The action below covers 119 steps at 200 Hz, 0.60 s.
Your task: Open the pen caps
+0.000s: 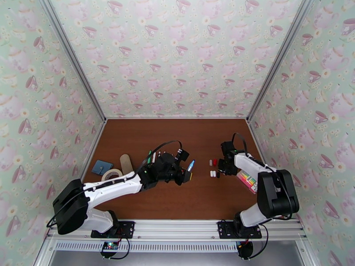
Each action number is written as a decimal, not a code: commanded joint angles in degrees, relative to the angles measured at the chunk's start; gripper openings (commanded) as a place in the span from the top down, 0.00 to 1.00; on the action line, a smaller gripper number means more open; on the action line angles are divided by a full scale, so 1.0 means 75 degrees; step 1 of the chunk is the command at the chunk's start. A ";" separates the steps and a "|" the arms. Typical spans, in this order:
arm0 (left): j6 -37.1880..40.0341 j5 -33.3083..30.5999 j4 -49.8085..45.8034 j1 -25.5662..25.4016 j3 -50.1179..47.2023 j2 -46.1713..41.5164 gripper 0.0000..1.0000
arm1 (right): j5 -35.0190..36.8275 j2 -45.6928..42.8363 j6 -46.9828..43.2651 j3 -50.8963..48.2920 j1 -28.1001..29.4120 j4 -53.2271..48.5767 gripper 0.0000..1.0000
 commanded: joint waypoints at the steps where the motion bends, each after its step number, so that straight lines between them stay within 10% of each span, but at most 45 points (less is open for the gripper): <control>1: -0.0116 0.0114 0.0096 0.0041 -0.0022 0.0000 0.98 | -0.0097 0.0202 -0.0143 0.0066 -0.0025 0.0079 0.95; 119: -0.0242 0.0118 0.0101 0.0042 0.0033 0.0174 0.96 | -0.0151 0.0298 -0.0017 0.0088 -0.0025 -0.0082 0.72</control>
